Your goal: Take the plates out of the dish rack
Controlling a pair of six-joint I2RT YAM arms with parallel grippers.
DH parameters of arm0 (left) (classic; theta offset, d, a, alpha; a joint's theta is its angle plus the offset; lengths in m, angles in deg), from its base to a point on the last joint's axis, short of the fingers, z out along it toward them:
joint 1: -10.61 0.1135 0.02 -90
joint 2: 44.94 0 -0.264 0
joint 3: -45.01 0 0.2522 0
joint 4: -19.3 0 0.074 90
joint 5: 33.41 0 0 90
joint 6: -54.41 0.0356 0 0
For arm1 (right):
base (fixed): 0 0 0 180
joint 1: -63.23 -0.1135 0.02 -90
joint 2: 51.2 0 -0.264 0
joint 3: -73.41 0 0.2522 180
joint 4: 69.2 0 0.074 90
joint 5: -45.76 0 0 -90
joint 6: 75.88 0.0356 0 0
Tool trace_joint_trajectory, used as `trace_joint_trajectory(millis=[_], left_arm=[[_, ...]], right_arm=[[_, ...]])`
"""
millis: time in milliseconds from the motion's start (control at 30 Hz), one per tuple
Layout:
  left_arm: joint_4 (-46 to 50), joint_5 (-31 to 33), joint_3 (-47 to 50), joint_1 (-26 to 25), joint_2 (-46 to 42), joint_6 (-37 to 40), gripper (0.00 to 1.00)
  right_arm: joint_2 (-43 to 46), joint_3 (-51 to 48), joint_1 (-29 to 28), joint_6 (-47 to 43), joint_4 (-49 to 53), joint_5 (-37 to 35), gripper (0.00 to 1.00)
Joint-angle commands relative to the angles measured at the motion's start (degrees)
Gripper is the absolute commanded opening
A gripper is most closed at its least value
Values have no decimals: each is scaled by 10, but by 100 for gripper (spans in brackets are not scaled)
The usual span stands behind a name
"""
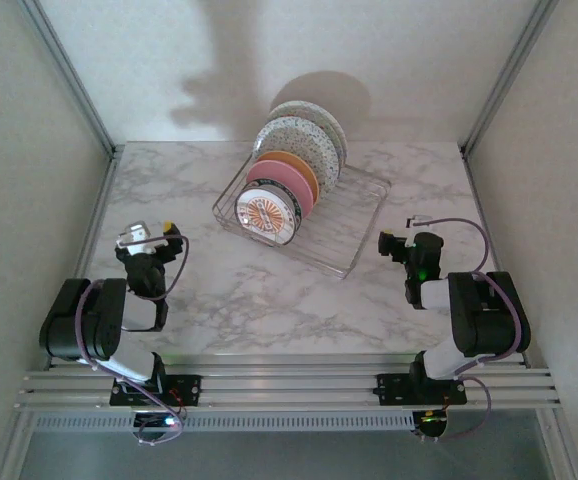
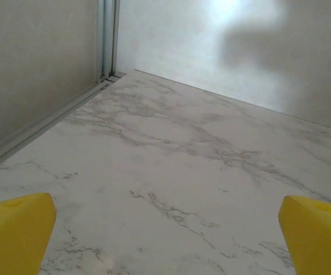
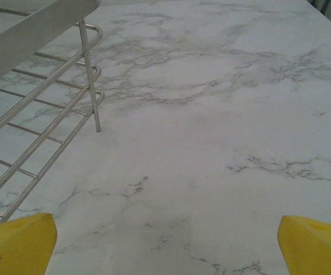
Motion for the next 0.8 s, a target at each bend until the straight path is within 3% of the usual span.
trace_joint_trajectory(millis=[0, 667, 767], left_arm=[[-2, -7, -9, 2, 2, 7, 99], [-5, -7, -7, 2, 3, 7, 99], [-44, 23, 20, 2, -11, -5, 99]], right_arm=[[1, 11, -3, -6, -4, -9, 99], [2, 8, -3, -5, -9, -9, 99], [31, -20, -7, 4, -41, -45, 99]])
